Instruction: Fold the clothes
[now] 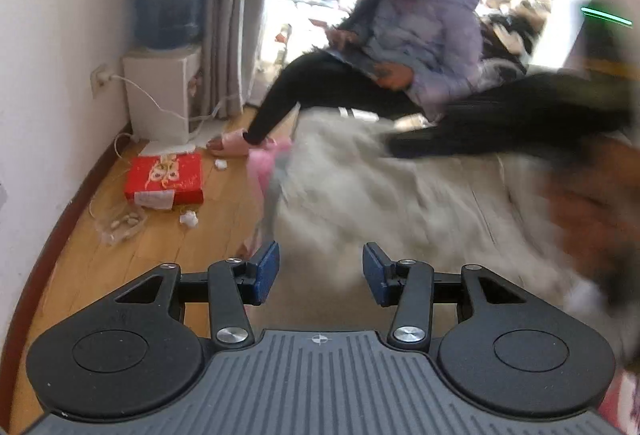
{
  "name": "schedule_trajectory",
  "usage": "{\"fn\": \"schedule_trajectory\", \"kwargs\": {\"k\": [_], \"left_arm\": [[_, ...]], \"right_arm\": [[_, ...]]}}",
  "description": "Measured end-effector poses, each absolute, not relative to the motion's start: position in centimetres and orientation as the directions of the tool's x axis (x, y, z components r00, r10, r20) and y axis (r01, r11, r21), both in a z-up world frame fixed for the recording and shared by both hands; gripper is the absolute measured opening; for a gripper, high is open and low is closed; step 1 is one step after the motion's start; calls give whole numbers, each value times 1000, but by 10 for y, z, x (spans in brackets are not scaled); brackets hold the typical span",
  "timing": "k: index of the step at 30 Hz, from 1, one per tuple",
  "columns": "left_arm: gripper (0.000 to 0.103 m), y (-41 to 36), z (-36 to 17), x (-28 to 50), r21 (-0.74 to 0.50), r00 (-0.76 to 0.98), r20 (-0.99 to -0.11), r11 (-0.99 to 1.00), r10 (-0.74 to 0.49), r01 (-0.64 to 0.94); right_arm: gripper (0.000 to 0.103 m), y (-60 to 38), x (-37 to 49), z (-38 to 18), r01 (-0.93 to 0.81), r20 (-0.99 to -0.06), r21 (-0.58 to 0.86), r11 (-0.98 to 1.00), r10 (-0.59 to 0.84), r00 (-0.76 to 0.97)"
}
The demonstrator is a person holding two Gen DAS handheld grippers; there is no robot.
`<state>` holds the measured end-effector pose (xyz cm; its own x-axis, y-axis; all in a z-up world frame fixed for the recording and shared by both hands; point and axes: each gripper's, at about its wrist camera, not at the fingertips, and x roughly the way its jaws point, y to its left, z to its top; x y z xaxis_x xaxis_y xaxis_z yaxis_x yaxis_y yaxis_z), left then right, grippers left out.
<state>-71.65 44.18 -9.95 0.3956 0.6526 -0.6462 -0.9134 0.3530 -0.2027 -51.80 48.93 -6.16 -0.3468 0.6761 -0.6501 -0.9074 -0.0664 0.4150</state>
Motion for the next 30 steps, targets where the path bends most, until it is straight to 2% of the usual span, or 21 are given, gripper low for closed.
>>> {"fn": "schedule_trajectory", "kwargs": {"k": [4, 6, 9, 11, 15, 18, 21, 22, 23, 24, 25, 27, 28, 30], "left_arm": [[46, 492, -92, -689, -165, 443, -612, 441, 655, -882], [46, 522, -96, -666, -155, 458, -635, 478, 622, -865], [42, 553, -113, -645, -152, 400, -735, 442, 548, -884], [42, 541, -103, -648, -154, 399, -720, 429, 568, -890], [48, 470, -73, -667, -160, 461, -666, 492, 586, -856], [48, 437, -87, -659, -99, 417, -737, 526, 531, -845], [48, 420, -98, -644, 4, 321, -766, 503, 557, -864], [48, 416, -95, -641, 12, 303, -767, 485, 565, -874], [48, 414, -86, -643, -9, 302, -761, 456, 574, -890], [49, 411, -75, -645, -27, 301, -748, 426, 591, -904], [50, 406, -64, -649, -37, 295, -732, 397, 613, -917], [62, 394, -40, -651, -34, 264, -711, 343, 652, -939], [65, 388, -28, -651, -29, 245, -701, 316, 670, -948], [80, 376, -5, -652, -46, 218, -694, 260, 686, -964]], "right_arm": [[25, 416, -497, -23, -914, -591, 402, -58, 746, -307], [25, 396, -500, -22, -911, -595, 408, -52, 742, -309], [25, 383, -506, -36, -920, -638, 391, -3, 720, -274], [25, 376, -505, -45, -920, -681, 388, 57, 690, -245], [25, 370, -507, -58, -903, -707, 422, 79, 653, -273], [25, 373, -508, -65, -904, -732, 417, 98, 626, -270], [25, 364, -501, -53, -907, -724, 410, 90, 637, -264], [32, 357, -498, -46, -914, -717, 398, 80, 648, -256], [44, 350, -496, -40, -921, -712, 384, 72, 658, -245], [48, 342, -494, -35, -928, -713, 367, 70, 662, -232], [48, 335, -492, -32, -931, -715, 357, 71, 663, -223], [48, 324, -491, -26, -928, -719, 369, 57, 650, -246], [49, 317, -492, -21, -925, -718, 376, 42, 645, -262], [54, 303, -495, -12, -924, -710, 383, 5, 642, -291]]}}
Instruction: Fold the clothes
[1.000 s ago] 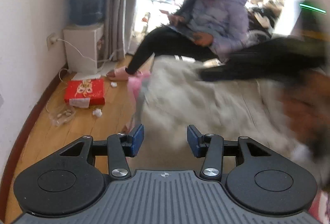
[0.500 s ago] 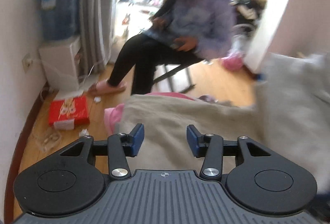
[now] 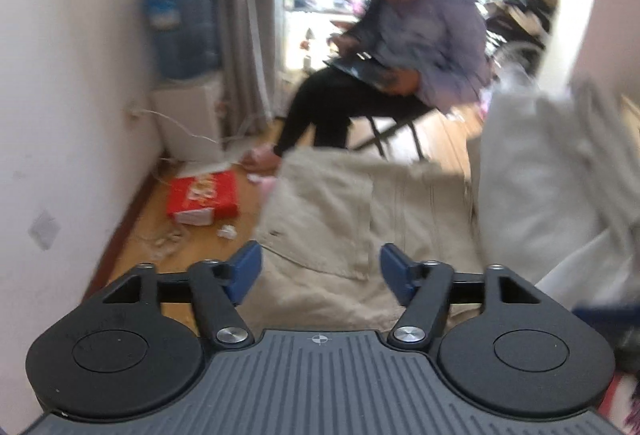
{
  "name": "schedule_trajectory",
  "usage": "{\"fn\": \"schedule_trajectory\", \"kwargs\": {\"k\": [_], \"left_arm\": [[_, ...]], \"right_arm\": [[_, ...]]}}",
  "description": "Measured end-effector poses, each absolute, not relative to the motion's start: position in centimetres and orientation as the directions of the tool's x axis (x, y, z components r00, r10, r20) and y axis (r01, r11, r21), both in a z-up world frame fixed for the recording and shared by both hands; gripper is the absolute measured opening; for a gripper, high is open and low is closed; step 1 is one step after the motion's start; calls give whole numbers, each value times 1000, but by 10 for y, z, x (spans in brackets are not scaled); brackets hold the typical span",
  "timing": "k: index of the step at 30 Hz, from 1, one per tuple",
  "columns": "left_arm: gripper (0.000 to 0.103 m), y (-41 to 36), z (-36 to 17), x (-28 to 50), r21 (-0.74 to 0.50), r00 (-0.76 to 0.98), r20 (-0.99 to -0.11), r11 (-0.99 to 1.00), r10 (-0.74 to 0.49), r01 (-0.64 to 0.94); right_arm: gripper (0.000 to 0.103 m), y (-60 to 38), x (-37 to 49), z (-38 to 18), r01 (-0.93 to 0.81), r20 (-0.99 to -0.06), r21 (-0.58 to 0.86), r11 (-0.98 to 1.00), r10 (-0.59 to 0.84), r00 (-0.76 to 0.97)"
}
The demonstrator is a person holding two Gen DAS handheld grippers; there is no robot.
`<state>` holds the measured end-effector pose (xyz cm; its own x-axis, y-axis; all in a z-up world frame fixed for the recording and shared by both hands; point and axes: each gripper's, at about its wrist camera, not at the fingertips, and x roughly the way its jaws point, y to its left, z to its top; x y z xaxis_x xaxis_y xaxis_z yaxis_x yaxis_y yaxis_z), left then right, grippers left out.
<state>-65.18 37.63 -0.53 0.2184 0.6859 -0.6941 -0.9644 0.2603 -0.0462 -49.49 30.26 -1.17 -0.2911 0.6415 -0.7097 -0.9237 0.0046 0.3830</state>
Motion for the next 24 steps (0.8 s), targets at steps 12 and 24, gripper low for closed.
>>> {"fn": "schedule_trajectory", "kwargs": {"k": [12, 24], "left_arm": [[103, 298, 97, -635, -231, 153, -672, -9, 725, -973], [103, 277, 106, -641, -125, 136, -601, 75, 788, -989]], "right_arm": [[79, 233, -459, 64, -902, -655, 418, -110, 651, -383], [95, 228, -496, 66, -944, -610, 330, -18, 760, -227]]}}
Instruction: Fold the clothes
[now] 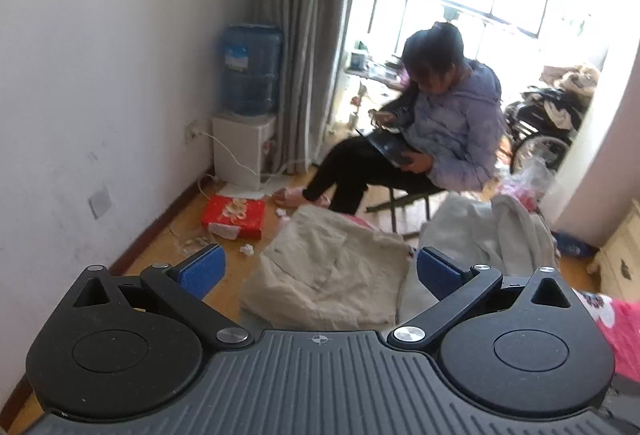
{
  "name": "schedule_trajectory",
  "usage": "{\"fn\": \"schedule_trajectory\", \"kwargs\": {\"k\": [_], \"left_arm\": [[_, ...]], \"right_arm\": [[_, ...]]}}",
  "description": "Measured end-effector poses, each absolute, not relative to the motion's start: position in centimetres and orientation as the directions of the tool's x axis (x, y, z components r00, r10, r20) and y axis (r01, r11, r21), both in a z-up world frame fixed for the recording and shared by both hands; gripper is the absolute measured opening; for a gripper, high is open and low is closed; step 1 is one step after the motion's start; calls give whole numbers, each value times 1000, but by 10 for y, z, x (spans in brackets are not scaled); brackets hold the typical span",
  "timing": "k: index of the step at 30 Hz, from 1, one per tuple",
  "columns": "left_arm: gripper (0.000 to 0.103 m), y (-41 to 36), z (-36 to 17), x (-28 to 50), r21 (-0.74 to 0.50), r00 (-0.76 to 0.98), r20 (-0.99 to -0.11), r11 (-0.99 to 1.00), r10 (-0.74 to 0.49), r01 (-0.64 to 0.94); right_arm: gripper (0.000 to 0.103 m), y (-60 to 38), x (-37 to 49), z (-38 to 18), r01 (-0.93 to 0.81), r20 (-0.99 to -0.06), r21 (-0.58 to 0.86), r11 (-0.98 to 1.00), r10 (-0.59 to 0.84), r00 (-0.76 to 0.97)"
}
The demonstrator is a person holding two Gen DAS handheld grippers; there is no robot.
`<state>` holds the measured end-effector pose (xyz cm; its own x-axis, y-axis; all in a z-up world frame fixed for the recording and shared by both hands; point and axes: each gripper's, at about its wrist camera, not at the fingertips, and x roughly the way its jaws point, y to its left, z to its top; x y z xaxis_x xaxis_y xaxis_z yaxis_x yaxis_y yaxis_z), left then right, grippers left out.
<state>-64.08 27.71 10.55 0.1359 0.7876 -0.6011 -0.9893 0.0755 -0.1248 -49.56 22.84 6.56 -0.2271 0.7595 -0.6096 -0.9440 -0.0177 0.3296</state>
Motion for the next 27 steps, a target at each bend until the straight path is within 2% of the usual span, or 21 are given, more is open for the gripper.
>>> {"fn": "schedule_trajectory", "kwargs": {"k": [5, 8, 11, 16, 27], "left_arm": [[103, 259, 118, -656, -130, 141, -587, 79, 797, -988], [103, 254, 121, -662, -127, 130, -628, 65, 767, -990], [103, 249, 118, -663, -66, 70, -657, 36, 751, -997], [103, 241, 112, -664, 37, 16, -656, 53, 755, -998], [103, 241, 99, -691, 5, 43, -682, 64, 730, -998]], "right_arm": [[95, 233, -519, 59, -956, -696, 262, 134, 712, -91], [95, 233, -531, 60, -957, -738, 203, 205, 674, -12], [95, 230, -541, 62, -957, -759, 159, 242, 650, 38], [95, 227, -552, 62, -955, -790, 139, 263, 611, 54], [95, 233, -568, 62, -956, -803, 100, 275, 590, 86]]}}
